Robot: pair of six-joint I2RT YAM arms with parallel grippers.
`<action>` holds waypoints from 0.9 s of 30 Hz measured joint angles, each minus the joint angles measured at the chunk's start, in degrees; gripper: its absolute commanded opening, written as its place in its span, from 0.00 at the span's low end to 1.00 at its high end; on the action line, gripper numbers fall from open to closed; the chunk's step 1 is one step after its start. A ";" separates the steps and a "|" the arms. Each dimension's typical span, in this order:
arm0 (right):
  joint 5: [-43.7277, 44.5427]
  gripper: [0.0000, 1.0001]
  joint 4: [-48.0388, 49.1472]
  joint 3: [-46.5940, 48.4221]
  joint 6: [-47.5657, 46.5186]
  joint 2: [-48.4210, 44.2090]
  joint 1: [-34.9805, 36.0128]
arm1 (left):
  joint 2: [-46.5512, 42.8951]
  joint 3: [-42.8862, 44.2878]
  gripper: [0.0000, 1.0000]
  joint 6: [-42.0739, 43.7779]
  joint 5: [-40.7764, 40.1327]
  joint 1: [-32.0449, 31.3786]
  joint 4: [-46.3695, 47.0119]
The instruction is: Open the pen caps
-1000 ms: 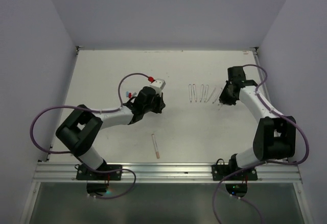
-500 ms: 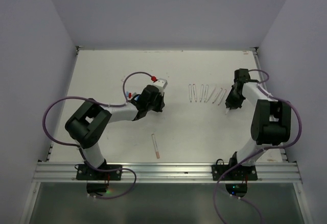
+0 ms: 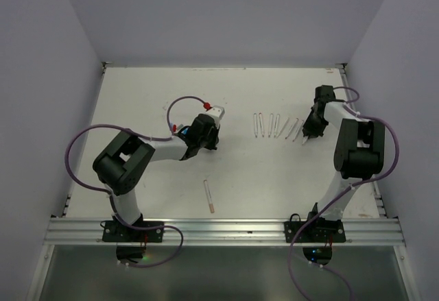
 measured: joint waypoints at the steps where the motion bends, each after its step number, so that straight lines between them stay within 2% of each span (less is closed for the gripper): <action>1: -0.20 0.15 0.07 0.00 0.00 0.22 -0.07 | 0.13 0.00 0.09 0.13 -0.20 0.11 -0.07; 6: -1.60 0.26 1.36 -0.02 0.04 0.46 -0.20 | 0.26 0.00 0.12 0.68 -2.62 0.57 -0.39; 11: -3.15 0.39 2.86 -0.50 0.00 0.44 -0.20 | 0.26 0.00 0.21 1.03 -4.42 0.83 -0.63; 21: -4.59 0.42 3.93 -1.40 -0.04 -0.31 -0.20 | 0.24 -0.24 0.26 0.98 -6.23 1.38 -1.29; 27: -5.31 0.43 4.07 -2.49 -0.07 -1.27 -0.20 | -0.17 -0.55 0.37 1.01 -6.64 1.60 -1.46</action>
